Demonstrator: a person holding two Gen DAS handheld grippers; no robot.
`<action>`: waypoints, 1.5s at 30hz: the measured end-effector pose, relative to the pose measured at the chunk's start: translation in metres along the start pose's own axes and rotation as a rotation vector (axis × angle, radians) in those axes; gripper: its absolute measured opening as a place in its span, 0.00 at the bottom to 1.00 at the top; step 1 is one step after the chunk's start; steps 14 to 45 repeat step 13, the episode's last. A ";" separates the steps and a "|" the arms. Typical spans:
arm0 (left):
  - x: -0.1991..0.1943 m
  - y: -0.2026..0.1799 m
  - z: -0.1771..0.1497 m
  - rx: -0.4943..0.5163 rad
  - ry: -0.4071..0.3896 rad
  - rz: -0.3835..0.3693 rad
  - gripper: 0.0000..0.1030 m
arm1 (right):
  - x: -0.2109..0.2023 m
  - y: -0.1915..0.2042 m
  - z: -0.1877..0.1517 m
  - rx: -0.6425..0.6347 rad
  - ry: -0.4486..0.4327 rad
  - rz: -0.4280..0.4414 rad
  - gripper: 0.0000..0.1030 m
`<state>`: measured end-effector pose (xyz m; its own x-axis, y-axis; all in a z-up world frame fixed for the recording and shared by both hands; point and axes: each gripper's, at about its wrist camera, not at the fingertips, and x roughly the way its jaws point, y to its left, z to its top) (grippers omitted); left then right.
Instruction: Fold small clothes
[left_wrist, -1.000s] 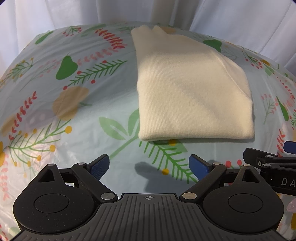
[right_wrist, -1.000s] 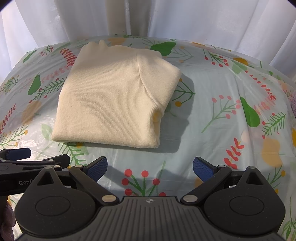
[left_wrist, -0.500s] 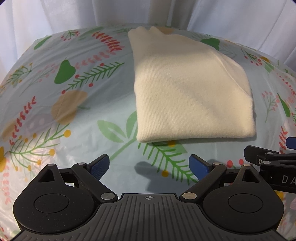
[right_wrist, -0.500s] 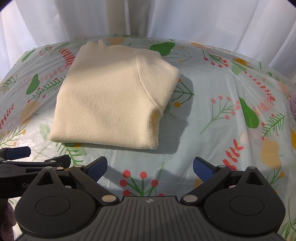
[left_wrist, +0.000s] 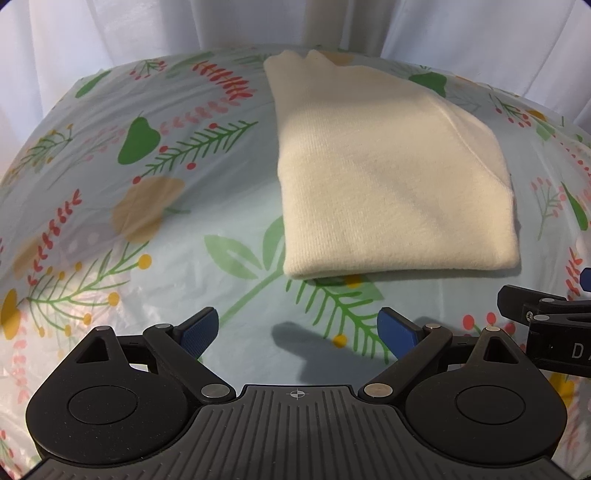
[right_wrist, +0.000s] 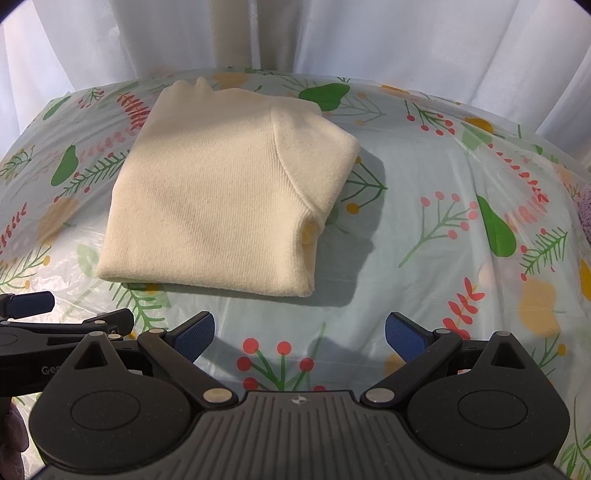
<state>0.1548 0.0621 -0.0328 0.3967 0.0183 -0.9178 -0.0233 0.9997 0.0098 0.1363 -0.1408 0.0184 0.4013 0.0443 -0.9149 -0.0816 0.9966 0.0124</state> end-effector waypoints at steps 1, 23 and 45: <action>0.000 0.000 0.000 0.002 0.002 0.000 0.94 | 0.000 0.000 0.000 0.000 0.000 -0.001 0.96; 0.001 -0.001 0.000 0.004 0.012 0.008 0.94 | 0.000 0.001 0.000 0.001 0.003 -0.003 0.96; 0.001 -0.001 0.000 0.004 0.012 0.008 0.94 | 0.000 0.001 0.000 0.001 0.003 -0.003 0.96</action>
